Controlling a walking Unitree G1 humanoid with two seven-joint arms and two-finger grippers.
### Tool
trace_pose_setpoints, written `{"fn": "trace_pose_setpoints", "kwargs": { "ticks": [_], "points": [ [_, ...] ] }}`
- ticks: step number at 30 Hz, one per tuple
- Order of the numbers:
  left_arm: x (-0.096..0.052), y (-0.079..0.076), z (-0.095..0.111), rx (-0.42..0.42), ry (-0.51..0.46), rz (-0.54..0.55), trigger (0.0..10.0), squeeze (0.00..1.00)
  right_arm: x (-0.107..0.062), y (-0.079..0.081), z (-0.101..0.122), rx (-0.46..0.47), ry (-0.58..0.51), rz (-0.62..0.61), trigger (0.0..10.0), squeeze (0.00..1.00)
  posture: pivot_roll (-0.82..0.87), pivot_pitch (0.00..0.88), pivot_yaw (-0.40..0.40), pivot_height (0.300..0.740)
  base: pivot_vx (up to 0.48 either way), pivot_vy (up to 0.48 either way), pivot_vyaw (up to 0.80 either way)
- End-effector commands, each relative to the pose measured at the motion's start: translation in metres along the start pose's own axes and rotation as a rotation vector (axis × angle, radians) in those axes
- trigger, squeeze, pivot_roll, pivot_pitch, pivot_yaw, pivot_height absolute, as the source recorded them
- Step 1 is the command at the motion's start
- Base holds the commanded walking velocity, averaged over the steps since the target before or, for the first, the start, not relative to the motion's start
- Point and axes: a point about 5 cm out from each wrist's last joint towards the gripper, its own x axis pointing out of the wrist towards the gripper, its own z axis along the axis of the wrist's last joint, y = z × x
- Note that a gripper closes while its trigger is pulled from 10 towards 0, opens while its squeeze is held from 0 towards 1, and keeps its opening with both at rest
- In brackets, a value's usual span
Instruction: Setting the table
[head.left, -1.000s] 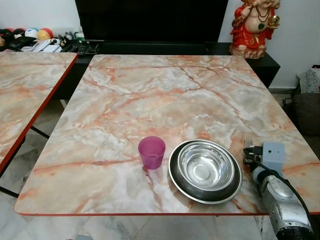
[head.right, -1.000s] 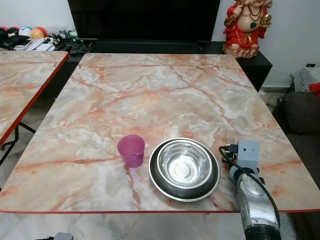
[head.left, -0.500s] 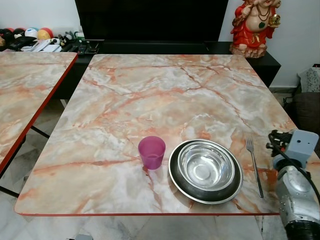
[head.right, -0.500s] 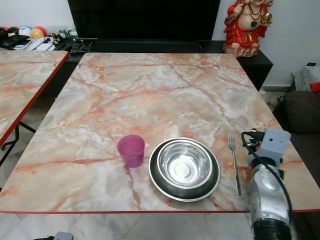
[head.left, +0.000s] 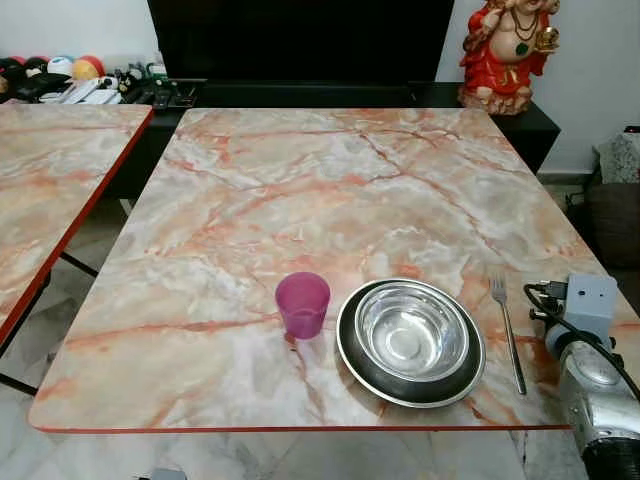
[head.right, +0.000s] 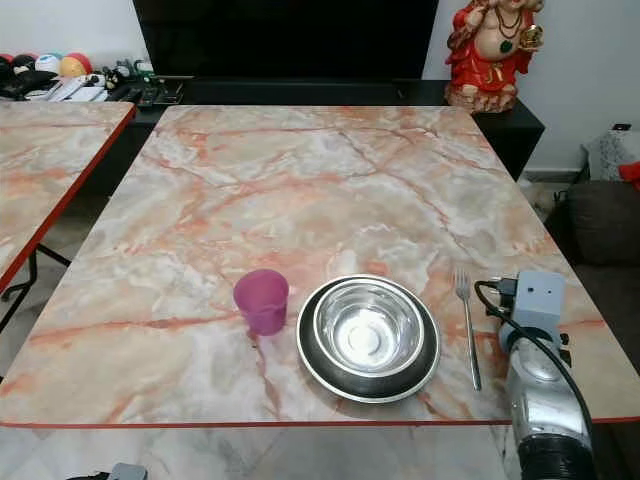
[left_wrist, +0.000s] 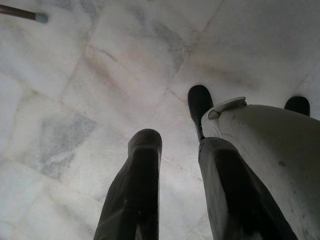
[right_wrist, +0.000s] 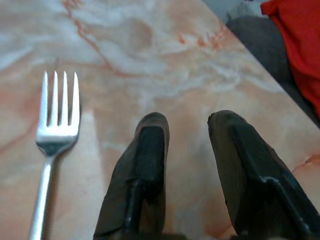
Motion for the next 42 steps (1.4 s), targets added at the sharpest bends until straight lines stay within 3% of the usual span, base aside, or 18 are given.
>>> {"fn": "trace_pose_setpoints", "kwargs": {
  "ticks": [1, 16, 42],
  "points": [
    [-0.001, -0.002, -0.009, 0.013, 0.038, -0.011, 10.0, 0.0, 0.0, -0.002, 0.001, -0.021, 0.019, 0.0, 10.0, 0.0, 0.0, 0.13, 0.017, 0.74, 0.0, 0.0, 0.0],
    [-0.001, -0.002, -0.008, 0.007, 0.038, -0.016, 10.0, 0.0, -0.002, 0.017, 0.0, -0.049, 0.064, 0.118, 10.0, 0.0, 0.0, 0.129, 0.014, 0.74, 0.0, 0.0, 0.0],
    [-0.001, 0.0, -0.008, 0.004, 0.037, -0.01, 10.0, 0.0, -0.005, 0.027, 0.005, -0.05, 0.045, 0.184, 10.0, 0.0, 0.0, 0.13, 0.013, 0.74, 0.0, 0.0, 0.0]
  ]
}}
